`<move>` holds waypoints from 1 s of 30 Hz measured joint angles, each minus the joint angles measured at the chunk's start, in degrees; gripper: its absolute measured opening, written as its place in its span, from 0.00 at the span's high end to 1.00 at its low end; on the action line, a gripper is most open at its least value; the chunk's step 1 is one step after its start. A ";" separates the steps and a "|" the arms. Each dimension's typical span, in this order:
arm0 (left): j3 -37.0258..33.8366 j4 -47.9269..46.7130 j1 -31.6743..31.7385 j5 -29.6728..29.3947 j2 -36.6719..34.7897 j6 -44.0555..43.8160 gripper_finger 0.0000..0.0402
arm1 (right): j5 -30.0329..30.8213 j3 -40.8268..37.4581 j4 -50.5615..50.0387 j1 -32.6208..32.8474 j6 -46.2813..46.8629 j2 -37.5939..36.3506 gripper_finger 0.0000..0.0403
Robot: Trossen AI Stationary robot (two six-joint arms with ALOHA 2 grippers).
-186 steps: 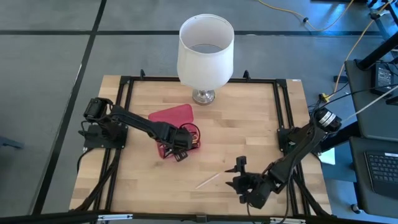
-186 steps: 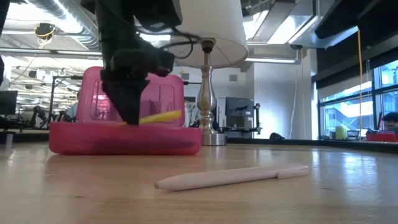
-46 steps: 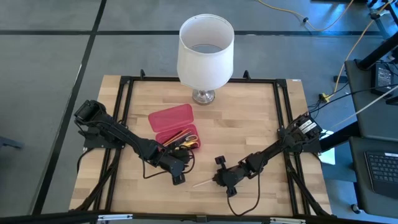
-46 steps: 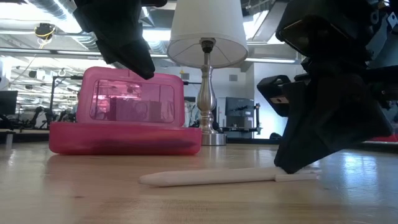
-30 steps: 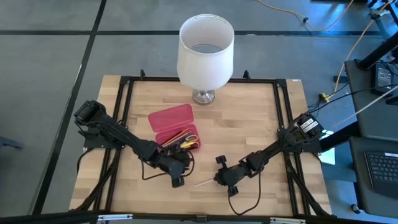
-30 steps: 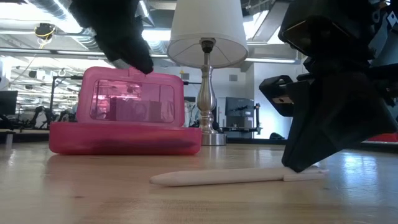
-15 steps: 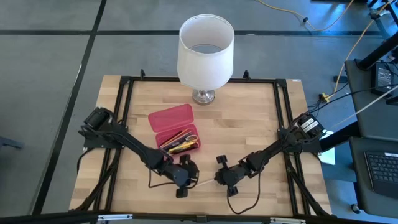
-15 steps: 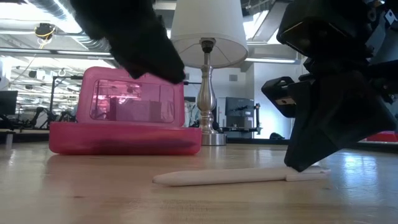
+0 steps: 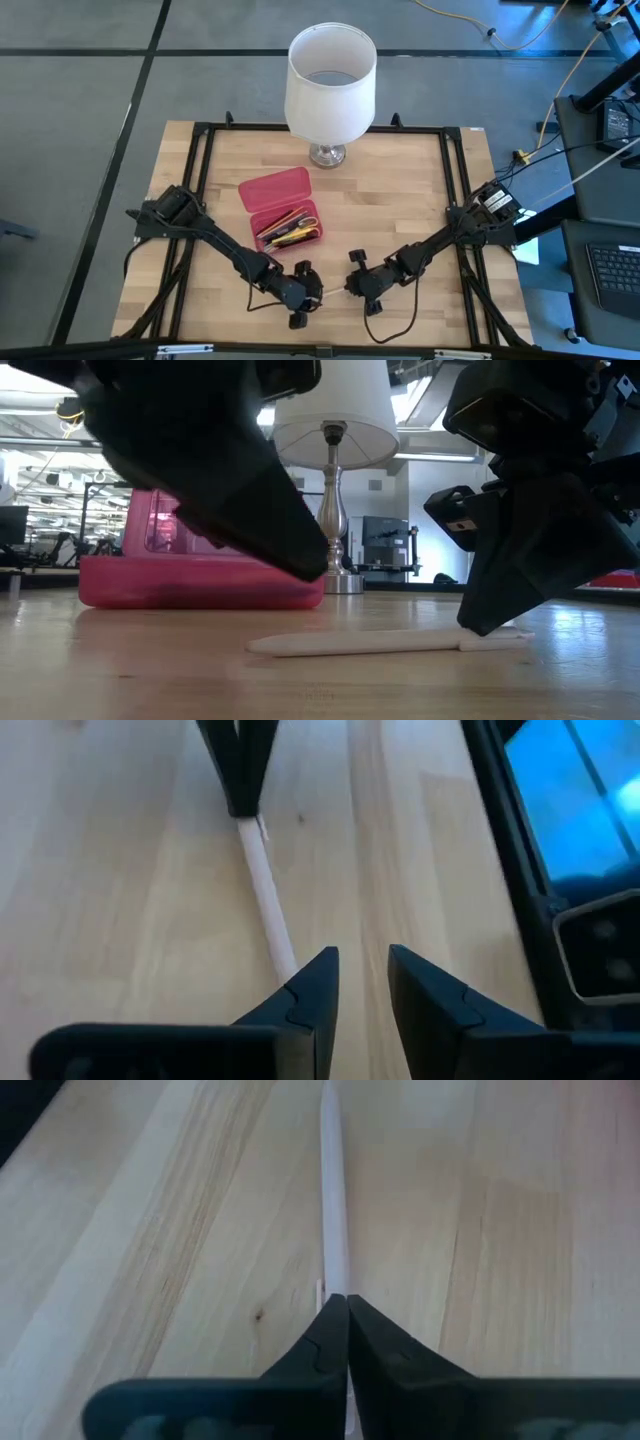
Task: Pick & place school supplies into a supply box
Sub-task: Put the light pink pen into the red supply box
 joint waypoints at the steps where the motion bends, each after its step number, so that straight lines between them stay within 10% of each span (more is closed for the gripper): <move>1: 0.00 0.81 -0.04 -1.28 0.32 0.00 0.79 | 0.08 -0.02 0.04 0.00 0.10 0.01 0.97; 6: 0.00 0.63 -0.87 -9.80 1.10 -1.30 0.76 | 0.12 -0.04 0.12 0.00 0.22 0.02 0.98; 20: 0.00 0.63 -1.07 -9.84 1.66 -1.29 0.76 | 0.09 -0.04 0.12 0.00 0.21 0.04 0.97; 30: 0.00 0.57 -1.07 -11.43 1.66 -1.27 0.50 | 0.09 -0.04 0.12 0.00 0.20 0.07 0.97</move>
